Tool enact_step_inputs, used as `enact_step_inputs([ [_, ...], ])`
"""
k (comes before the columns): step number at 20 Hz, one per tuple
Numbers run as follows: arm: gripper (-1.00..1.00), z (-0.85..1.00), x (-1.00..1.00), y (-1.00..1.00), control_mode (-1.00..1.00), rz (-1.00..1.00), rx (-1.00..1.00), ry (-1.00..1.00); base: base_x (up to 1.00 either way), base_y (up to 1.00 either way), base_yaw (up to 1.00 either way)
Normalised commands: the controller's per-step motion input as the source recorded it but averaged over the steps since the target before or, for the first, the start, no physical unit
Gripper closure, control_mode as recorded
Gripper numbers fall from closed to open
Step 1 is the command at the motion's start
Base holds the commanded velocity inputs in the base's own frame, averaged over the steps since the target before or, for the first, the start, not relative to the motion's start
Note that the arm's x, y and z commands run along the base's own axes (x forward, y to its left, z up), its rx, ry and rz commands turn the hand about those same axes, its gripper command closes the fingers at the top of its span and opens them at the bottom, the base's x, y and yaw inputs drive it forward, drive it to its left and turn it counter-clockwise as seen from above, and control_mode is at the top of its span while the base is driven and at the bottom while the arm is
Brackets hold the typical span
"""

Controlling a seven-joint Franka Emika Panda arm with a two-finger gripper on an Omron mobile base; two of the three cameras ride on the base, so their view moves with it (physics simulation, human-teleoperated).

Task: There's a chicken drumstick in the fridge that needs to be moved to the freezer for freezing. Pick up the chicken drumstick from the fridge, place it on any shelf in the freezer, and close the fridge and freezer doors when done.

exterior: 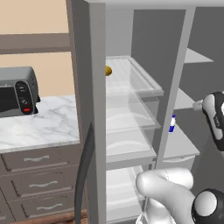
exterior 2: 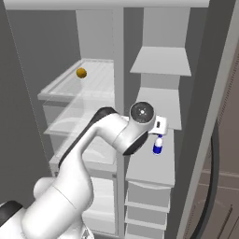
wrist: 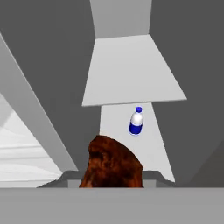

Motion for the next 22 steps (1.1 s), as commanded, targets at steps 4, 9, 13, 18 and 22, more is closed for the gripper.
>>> enact_step_inputs([
  [4, 1.00, -0.12, 0.52, -0.02, -1.00, 0.00, 0.04, 0.00, 0.00, 0.00, 0.00],
  [9, 1.00, -0.07, 0.47, 0.00, -1.00, 0.00, 0.03, 0.00, 0.00, 0.00, 0.00],
  [13, 1.00, -0.14, 0.45, -0.04, -1.00, 0.00, 0.02, 0.00, 0.00, 0.00, 0.00],
  [18, 1.00, -0.13, 0.17, -0.13, -1.00, 0.00, 0.02, -0.01, 0.00, 0.00, 0.00],
  [22, 1.00, -0.03, 0.04, -0.16, -1.00, 0.00, 0.04, 0.00, 0.00, 0.00, 0.00],
])
